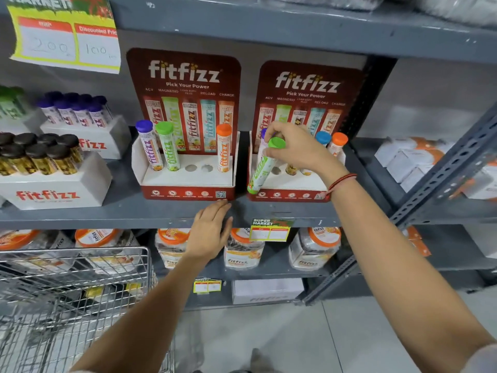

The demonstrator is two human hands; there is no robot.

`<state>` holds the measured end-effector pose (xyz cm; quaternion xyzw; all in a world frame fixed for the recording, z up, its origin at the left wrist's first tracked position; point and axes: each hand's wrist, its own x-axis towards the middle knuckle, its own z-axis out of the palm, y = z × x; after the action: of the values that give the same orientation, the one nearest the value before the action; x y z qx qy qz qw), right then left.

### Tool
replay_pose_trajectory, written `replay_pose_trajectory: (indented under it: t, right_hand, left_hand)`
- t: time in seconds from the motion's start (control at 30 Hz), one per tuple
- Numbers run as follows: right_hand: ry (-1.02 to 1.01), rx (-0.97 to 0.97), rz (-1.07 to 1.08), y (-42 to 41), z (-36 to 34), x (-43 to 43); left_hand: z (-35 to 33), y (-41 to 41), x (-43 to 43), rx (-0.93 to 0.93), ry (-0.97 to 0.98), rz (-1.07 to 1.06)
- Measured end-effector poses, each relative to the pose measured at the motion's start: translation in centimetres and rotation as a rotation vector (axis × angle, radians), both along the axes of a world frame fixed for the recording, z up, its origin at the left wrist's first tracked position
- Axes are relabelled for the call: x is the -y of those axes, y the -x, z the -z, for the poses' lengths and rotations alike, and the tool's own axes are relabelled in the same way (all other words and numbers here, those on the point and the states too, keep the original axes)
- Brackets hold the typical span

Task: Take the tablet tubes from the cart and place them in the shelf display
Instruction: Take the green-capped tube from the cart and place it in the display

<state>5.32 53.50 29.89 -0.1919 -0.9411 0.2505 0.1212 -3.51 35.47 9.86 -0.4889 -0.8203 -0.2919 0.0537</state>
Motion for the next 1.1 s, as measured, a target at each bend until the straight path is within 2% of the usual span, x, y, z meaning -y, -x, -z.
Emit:
replay_pose_trajectory:
  t: [0.13,0.33,0.67,0.83,1.1]
  right_hand:
    - [-0.076,0.021,0.041,-0.7,-0.4,-1.8]
    - [-0.161,0.054,0.014,-1.5,-2.1,-3.9]
    - [-0.266,0.166,0.028,0.5,-2.1,-6.3]
    - [-0.193,0.175,0.056,1.4,-1.6,-7.4]
    - [-0.223,0.217,0.065,2.2,-1.2,-8.2]
  left_hand:
    - [0.3,-1.3,-1.6,-0.02,0.041,0.078]
    - [1.4,-2.0,-2.5,-0.152,0.157,0.113]
    - [1.8,-1.6,-2.3,-0.147,0.207,0.158]
    - [2.0,-1.4,-2.2,-0.161,0.24,0.154]
    - [2.3,-1.4,-1.7,-0.17,0.239,0.156]
